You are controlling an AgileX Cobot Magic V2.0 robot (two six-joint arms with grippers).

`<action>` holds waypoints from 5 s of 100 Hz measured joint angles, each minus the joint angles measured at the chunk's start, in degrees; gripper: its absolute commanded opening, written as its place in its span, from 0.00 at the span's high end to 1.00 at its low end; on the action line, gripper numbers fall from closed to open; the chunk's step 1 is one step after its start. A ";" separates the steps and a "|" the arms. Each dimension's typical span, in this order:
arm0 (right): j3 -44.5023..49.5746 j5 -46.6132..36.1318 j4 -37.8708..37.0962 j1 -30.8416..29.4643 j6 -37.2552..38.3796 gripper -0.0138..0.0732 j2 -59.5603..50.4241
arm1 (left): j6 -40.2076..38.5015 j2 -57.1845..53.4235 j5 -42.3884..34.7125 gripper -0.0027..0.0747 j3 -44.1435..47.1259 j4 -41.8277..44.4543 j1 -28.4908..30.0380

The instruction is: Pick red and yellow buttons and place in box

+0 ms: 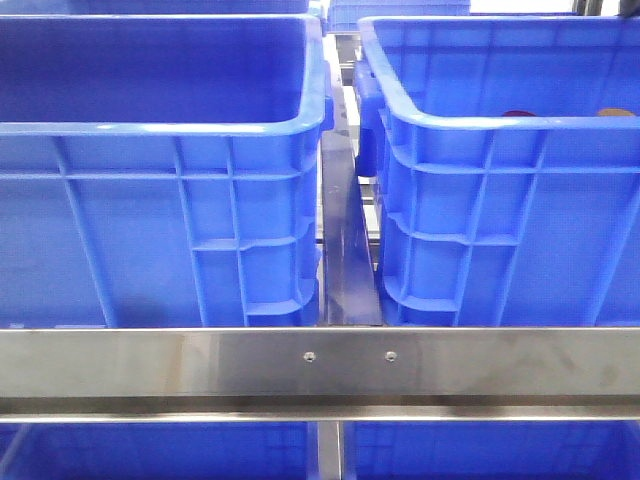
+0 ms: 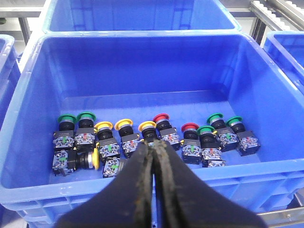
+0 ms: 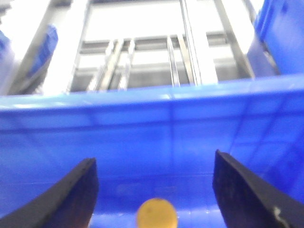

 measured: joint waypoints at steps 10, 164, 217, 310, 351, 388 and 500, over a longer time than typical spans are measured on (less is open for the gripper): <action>3.91 0.22 0.00 0.00 0.00 0.23 -6.38 | 0.00 0.00 0.00 0.99 0.00 0.00 0.00; 37.08 5.49 -0.32 0.00 -0.11 0.92 -62.05 | 0.00 0.00 0.00 0.99 0.00 0.00 0.00; 37.08 5.62 -0.32 0.00 -0.11 0.92 -62.05 | 0.00 0.00 0.00 0.99 0.00 0.00 0.00; 37.08 5.62 -0.32 0.00 -0.11 0.92 -62.05 | 0.00 -12.06 -22.13 0.99 20.51 3.21 4.30; 37.08 5.64 -0.32 0.00 -0.11 0.92 -62.05 | 0.00 -21.84 -24.23 0.99 35.16 3.23 10.93; 37.08 5.64 -0.32 0.00 -0.11 0.92 -62.05 | 0.00 -21.84 -33.48 0.99 37.33 3.23 10.96; 37.08 5.64 -0.32 0.00 -0.11 0.92 -62.05 | 0.00 -21.84 -34.04 0.99 37.33 3.23 10.96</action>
